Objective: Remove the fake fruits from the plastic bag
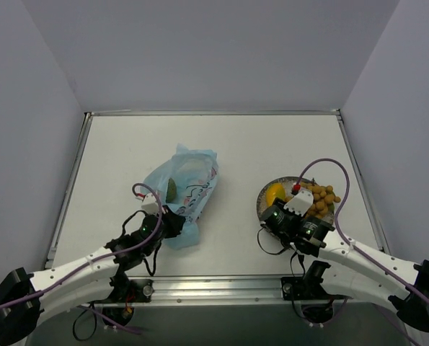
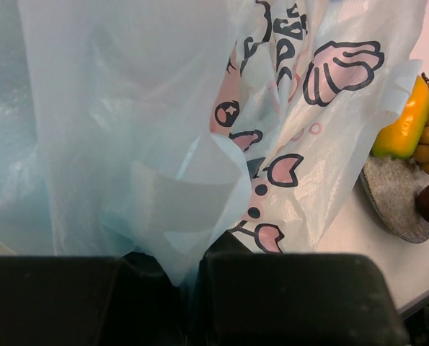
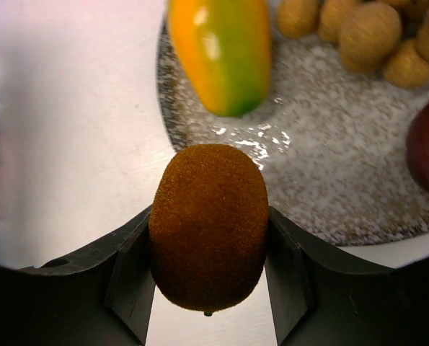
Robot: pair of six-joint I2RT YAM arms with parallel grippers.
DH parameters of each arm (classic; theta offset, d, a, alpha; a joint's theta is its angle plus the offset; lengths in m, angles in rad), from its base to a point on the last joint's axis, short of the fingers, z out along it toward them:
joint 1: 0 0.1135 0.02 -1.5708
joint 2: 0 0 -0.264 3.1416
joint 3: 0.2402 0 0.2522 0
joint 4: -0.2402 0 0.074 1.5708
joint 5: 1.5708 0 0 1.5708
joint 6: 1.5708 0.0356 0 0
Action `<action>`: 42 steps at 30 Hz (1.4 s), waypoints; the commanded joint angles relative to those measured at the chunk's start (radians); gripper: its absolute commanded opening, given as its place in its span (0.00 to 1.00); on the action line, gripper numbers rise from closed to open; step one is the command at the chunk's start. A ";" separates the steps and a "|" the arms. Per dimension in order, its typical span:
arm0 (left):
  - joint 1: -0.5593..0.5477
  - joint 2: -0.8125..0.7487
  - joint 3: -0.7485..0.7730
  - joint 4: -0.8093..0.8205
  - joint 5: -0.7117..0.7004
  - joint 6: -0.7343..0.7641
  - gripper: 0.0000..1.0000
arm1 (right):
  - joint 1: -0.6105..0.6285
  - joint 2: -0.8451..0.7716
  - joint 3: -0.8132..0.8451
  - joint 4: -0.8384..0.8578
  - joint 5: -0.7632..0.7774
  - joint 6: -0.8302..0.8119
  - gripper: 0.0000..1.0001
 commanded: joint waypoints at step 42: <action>0.008 -0.315 0.023 -0.602 -0.077 -0.135 0.27 | 0.251 0.966 0.562 0.810 -0.181 -0.595 0.12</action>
